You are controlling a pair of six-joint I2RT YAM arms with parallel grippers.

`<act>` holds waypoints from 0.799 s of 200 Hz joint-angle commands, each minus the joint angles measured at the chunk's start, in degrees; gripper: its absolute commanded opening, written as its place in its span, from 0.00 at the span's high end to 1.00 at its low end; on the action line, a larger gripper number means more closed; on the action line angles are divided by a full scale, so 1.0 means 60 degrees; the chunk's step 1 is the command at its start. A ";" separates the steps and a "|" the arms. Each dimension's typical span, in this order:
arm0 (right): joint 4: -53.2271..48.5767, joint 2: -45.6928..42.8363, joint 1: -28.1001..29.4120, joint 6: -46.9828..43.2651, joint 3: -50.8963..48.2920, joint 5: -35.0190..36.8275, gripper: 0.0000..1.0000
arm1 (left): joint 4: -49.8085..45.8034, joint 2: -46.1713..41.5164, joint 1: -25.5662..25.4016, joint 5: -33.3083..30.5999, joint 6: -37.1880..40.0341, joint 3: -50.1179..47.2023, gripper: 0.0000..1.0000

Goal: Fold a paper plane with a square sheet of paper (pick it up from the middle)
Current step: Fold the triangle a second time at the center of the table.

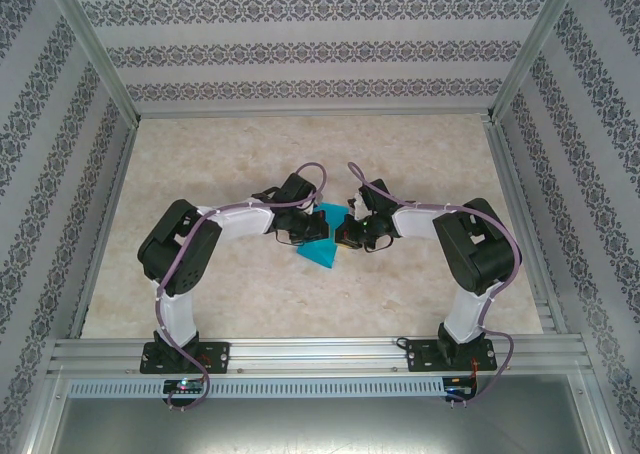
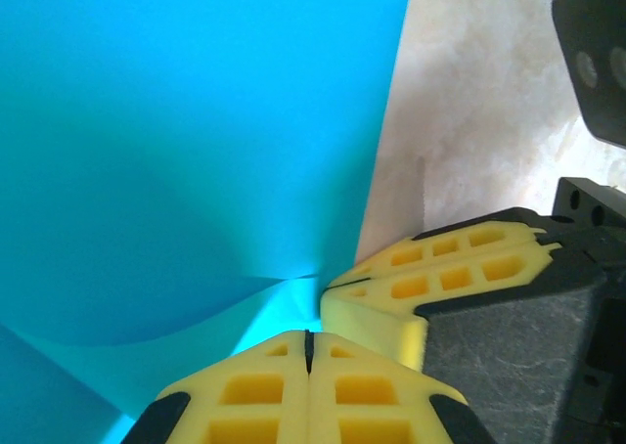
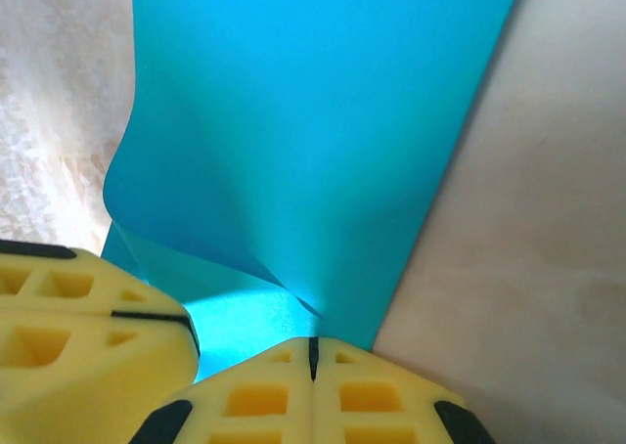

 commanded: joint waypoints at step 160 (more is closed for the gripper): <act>-0.1142 0.0296 0.0128 -0.0853 0.0296 0.0712 1.00 | -0.1066 0.1009 0.0897 0.0386 0.1222 0.0665 0.94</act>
